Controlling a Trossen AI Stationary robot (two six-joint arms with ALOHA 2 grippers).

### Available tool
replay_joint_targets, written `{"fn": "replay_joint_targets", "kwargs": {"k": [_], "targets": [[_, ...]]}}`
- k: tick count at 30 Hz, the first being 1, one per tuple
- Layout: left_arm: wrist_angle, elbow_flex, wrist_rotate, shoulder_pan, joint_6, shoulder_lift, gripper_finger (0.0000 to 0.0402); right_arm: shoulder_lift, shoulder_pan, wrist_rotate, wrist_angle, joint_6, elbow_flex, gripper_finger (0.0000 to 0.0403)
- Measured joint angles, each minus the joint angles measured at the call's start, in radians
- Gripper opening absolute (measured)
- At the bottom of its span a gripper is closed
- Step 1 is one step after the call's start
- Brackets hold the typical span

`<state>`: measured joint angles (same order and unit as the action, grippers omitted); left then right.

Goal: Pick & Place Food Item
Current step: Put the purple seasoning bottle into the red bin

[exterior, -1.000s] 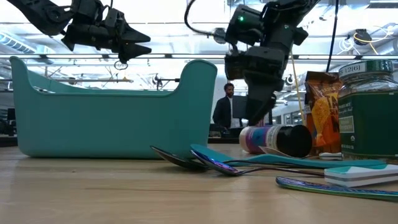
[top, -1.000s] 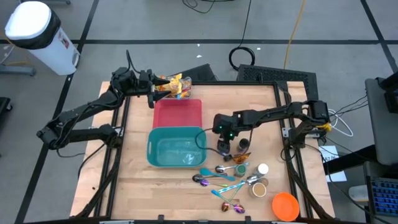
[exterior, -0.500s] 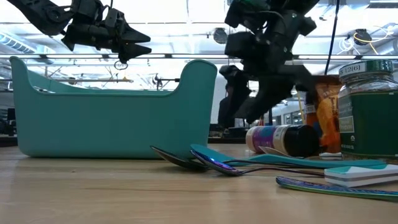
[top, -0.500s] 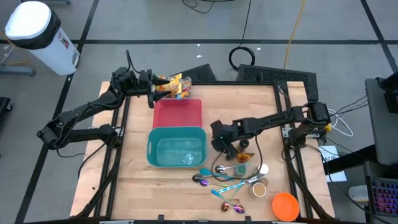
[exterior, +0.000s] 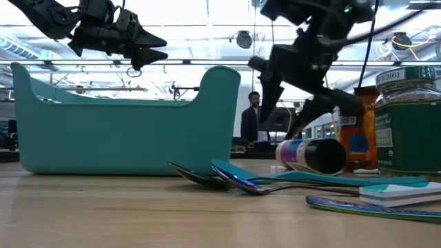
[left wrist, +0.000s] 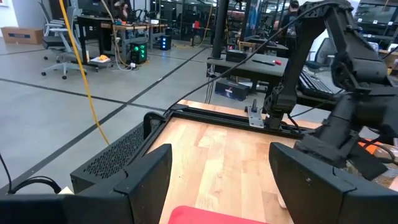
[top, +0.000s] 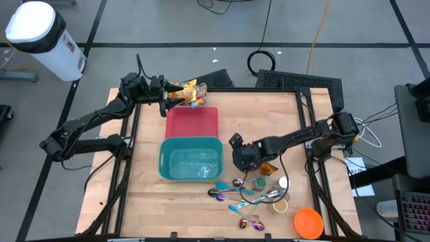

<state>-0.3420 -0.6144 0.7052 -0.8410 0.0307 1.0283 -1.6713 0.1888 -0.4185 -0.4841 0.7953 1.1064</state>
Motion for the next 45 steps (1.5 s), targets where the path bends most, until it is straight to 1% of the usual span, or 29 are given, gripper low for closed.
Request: {"fn": "replay_joint_targets", "kwargs": {"k": [2,4,9,14,18,23,29,32,36,38,41,43,45], "targets": [[0.0,0.0,0.0,0.0,0.0,0.0,0.0273,0.007,0.027,-0.033,-0.028,0.01,0.0,0.0251],[0.0,0.0,0.0,0.0,0.0,0.0,0.0274,0.011,0.046,-0.052,-0.048,-0.018,0.0,0.0251],[0.0,0.0,0.0,0.0,0.0,0.0,0.0274,0.01,0.091,-0.048,-0.129,-0.084,0.0,0.0251],[0.0,0.0,0.0,0.0,0.0,0.0,0.0274,0.01,0.116,0.042,-0.12,-0.116,0.0,0.0251],[0.0,0.0,0.0,0.0,0.0,0.0,0.0274,-0.011,0.108,0.104,-0.061,-0.085,0.0,0.0251],[0.0,0.0,0.0,0.0,0.0,0.0,0.0274,-0.052,0.071,0.18,-0.042,-0.049,0.0,0.0251],[0.0,0.0,0.0,0.0,0.0,0.0,0.0274,-0.095,0.002,0.188,-0.048,-0.074,-0.001,0.0249],[0.0,0.0,0.0,0.0,0.0,0.0,0.0274,-0.095,-0.029,0.187,-0.05,-0.076,-0.001,0.0232],[0.0,0.0,0.0,0.0,0.0,0.0,0.0274,-0.085,-0.058,0.186,-0.052,-0.076,-0.001,0.0185],[0.0,0.0,0.0,0.0,0.0,0.0,0.0274,-0.071,-0.065,0.177,-0.051,-0.076,-0.001,0.016],[0.0,0.0,0.0,0.0,0.0,0.0,0.0274,-0.038,-0.065,0.088,-0.045,-0.078,-0.001,0.0135],[0.0,0.0,0.0,0.0,0.0,0.0,0.0274,-0.005,-0.065,0.018,-0.043,-0.092,-0.001,0.013],[0.0,0.0,0.0,0.0,0.0,0.0,0.0274,0.043,-0.065,-0.022,-0.044,-0.131,-0.001,0.013]]}}
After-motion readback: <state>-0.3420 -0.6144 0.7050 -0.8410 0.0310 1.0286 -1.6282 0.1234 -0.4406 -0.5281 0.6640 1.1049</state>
